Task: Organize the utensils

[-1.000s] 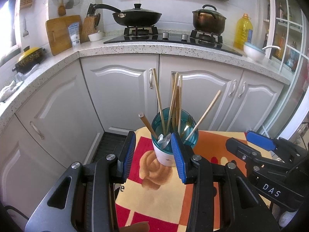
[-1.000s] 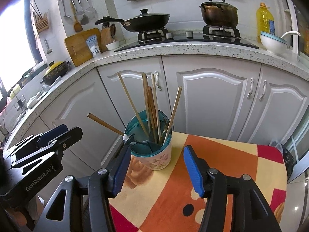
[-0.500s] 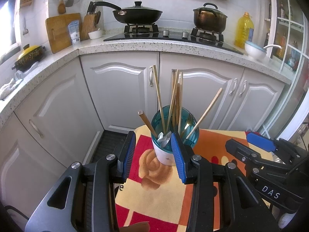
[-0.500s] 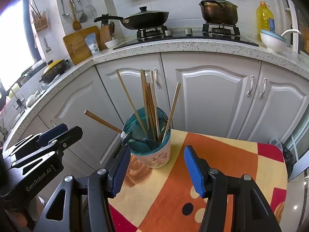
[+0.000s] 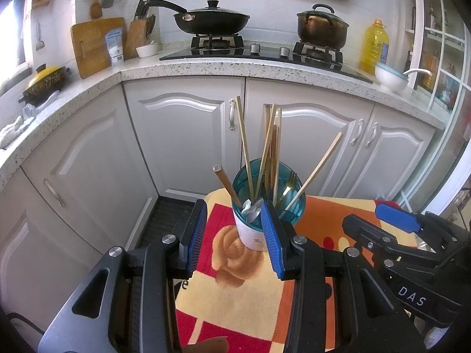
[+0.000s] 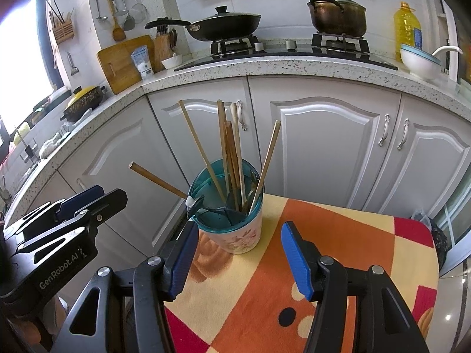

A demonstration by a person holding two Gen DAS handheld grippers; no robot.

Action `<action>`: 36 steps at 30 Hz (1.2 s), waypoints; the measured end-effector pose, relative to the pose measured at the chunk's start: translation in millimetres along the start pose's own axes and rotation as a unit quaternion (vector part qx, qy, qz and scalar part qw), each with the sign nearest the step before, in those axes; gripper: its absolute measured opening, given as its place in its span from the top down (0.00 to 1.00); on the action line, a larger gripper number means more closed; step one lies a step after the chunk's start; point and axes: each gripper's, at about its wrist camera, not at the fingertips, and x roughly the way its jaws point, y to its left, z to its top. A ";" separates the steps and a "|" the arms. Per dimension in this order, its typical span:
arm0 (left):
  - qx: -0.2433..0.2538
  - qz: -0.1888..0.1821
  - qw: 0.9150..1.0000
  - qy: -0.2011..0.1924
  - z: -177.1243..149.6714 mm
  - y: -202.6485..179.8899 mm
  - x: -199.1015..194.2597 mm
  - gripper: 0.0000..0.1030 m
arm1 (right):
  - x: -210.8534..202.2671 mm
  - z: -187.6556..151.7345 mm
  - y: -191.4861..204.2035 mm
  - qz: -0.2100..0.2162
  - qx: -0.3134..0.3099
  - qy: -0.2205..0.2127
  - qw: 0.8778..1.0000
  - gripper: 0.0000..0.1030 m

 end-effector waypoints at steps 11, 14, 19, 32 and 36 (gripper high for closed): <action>-0.002 0.002 1.000 0.001 -3.7 0.7 0.3 0.64 | 2.5 -2.2 0.6 0.001 -0.001 0.005 1.000 0.45; -0.003 0.002 1.000 0.001 -3.4 1.0 0.6 0.64 | 2.6 -2.3 0.9 0.001 -0.001 0.005 1.000 0.45; -0.008 0.002 1.000 0.004 -5.0 1.9 1.1 0.64 | 3.1 -2.6 1.1 0.001 0.000 0.006 1.000 0.45; -0.008 0.001 1.000 0.004 -5.2 1.5 1.7 0.64 | 5.8 -2.5 2.9 0.003 -0.006 0.010 1.000 0.45; -0.008 0.002 1.000 0.005 -6.2 1.7 1.5 0.64 | 6.2 -2.3 2.8 0.002 -0.005 0.011 1.000 0.45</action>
